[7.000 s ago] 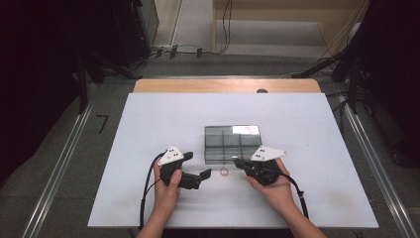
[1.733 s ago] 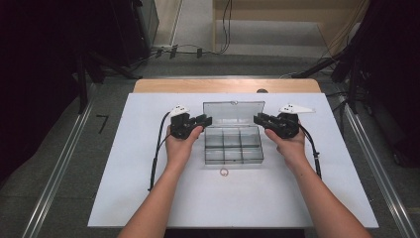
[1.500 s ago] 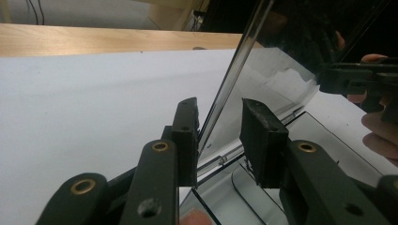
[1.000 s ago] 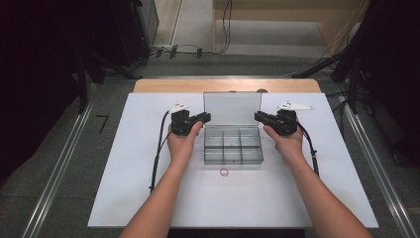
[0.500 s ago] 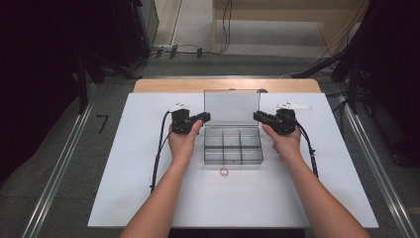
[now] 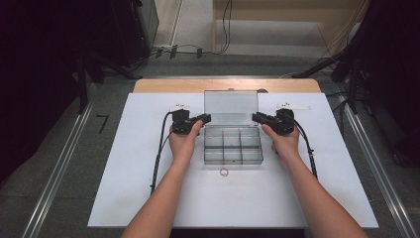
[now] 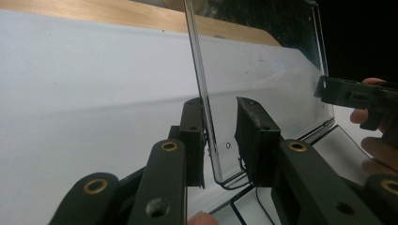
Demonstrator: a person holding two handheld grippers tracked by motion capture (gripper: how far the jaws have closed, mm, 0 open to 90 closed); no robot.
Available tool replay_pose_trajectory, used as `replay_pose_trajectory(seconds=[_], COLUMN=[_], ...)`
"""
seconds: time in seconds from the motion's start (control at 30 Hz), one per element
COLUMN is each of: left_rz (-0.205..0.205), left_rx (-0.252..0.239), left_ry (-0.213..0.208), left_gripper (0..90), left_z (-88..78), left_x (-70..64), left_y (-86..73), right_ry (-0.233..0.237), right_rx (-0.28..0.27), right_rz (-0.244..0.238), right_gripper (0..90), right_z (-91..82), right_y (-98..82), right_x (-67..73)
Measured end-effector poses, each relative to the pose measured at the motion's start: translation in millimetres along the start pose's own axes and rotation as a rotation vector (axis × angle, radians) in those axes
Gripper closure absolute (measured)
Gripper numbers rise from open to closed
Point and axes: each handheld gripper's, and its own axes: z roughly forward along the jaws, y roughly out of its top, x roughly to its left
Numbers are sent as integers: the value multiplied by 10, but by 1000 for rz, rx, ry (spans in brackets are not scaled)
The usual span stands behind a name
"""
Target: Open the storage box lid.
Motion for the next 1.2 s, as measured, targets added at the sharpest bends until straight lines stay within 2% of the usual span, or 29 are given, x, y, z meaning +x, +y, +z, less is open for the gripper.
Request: replay_pose_trajectory(seconds=[0.27,0.37,0.63,0.8,1.2], left_rz=[-13,-33,-33,-51,-38], left_rx=[4,6,15,20,54], left_ry=[-5,-6,-4,-5,7], left_gripper=[712,711,688,677,583], left_z=[12,18,32,43,64], left_x=[24,32,43,41,44], left_y=[-10,-11,-22,-28,-51], right_ry=[13,14,24,29,42], right_rx=[7,11,17,19,39], right_rz=[23,33,50,57,81], right_gripper=[668,657,631,618,548], right_z=[23,32,57,68,111], right_y=[-15,-21,-40,-49,-82], right_x=[-29,-30,-47,-55,-68])
